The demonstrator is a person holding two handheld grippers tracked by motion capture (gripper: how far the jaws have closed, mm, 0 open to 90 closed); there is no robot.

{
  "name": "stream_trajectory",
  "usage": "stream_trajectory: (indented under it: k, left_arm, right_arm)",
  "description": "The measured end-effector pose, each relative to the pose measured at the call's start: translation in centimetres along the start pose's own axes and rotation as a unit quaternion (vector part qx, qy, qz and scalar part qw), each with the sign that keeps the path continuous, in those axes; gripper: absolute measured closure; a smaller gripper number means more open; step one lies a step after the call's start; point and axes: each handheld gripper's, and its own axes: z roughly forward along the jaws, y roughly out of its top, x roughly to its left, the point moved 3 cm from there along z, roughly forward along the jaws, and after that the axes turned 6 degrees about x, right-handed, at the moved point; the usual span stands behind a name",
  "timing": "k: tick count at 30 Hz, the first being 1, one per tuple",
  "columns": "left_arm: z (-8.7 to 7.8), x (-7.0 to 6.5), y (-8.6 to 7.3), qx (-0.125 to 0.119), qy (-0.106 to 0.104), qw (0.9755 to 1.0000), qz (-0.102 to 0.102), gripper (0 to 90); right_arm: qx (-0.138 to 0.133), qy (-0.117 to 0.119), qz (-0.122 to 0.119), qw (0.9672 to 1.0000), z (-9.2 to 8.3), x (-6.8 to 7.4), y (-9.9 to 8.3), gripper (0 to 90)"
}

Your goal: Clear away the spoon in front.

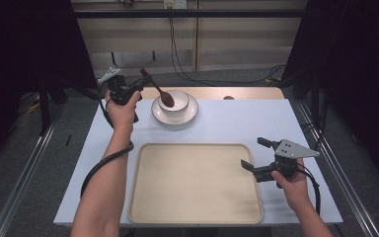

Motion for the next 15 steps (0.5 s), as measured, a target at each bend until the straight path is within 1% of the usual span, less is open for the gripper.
stream_trajectory:
  k: [1,2,3,5,6,7,8,11,12,13,14,15]
  left_arm:
    - [-0.2,0.0,0.1,0.0,-0.002,1.0,0.003,83.9]
    - [-0.5,0.0,0.3,0.003,0.002,1.0,0.008,83.9]
    - [-0.6,-0.2,0.4,-0.002,0.004,1.0,-0.003,83.8]
    - [-1.4,-0.2,0.8,-0.001,0.0,1.0,0.003,83.8]
    - [-1.4,-0.2,0.8,-0.001,0.0,1.0,0.003,83.9]
    - [-1.6,-0.1,0.9,0.004,0.0,1.0,0.007,83.9]
    - [-1.7,-0.2,0.9,0.002,0.002,1.0,0.004,83.9]
    - [-2.4,-0.3,1.0,0.005,-0.005,1.0,0.001,83.9]
    - [-2.5,-0.4,1.1,0.006,0.0,1.0,0.0,83.9]
    - [-2.7,-0.5,1.1,0.005,-0.004,1.0,-0.002,83.9]
    - [-2.9,-0.5,1.1,0.012,-0.006,0.9999,0.005,83.9]
    - [-3.0,-0.7,1.1,0.011,-0.006,0.9999,-0.004,83.9]
  right_arm:
    - [-0.001,-0.004,0.0,1.0,0.0,0.0,0.0,1.5]
    - [-0.001,0.0,0.0,1.0,0.0,0.1,0.0,1.5]
    - [-0.001,0.002,0.001,1.0,0.1,0.2,0.0,1.5]
    - [0.0,0.002,-0.002,1.0,0.2,0.2,0.0,1.6]
    - [0.0,0.002,-0.002,1.0,0.2,0.2,0.0,1.6]
    - [0.001,0.0,-0.003,1.0,0.2,0.2,0.0,1.6]
    - [0.002,-0.001,-0.002,1.0,0.2,0.2,0.0,1.6]
    - [0.002,0.001,-0.002,1.0,0.3,0.3,0.0,1.6]
    - [0.002,-0.003,0.0,1.0,0.3,0.3,0.0,1.6]
    - [0.001,0.0,-0.001,1.0,0.3,0.3,0.0,1.6]
    - [0.002,0.0,-0.002,1.0,0.3,0.3,0.0,1.6]
    - [0.003,0.0,-0.003,1.0,0.3,0.3,0.0,1.6]
